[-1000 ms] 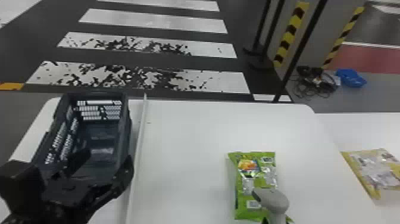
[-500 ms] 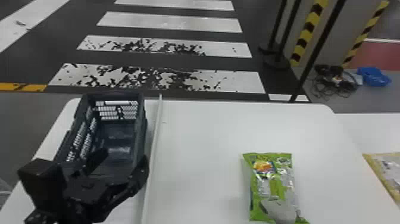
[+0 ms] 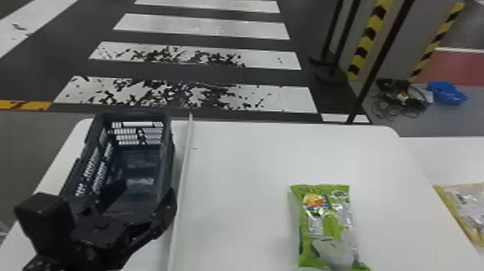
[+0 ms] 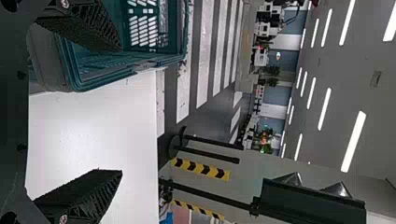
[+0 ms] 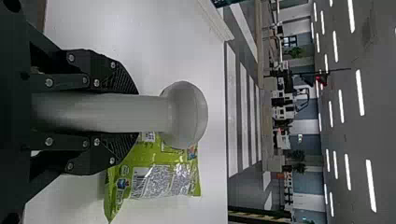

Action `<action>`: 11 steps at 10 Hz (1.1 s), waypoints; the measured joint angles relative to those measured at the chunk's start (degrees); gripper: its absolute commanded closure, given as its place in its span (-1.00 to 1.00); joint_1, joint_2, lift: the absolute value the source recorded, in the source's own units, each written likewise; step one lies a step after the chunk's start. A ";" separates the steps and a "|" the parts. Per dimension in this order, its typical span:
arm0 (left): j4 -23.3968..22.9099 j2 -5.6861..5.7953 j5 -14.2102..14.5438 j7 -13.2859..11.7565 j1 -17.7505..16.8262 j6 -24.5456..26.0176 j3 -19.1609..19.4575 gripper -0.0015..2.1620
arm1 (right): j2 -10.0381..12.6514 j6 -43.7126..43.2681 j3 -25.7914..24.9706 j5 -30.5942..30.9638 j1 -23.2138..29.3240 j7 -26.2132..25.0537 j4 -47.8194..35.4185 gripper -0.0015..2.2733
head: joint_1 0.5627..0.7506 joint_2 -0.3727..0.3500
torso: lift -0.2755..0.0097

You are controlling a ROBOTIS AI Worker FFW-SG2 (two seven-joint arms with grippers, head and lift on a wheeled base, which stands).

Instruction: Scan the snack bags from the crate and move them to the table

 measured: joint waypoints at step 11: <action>-0.35 -0.27 -0.90 0.35 0.96 0.04 -0.44 -0.94 | -0.93 -6.53 -3.25 -5.02 -3.25 -1.58 7.58 0.97 | 0.41 -0.47 | 0.27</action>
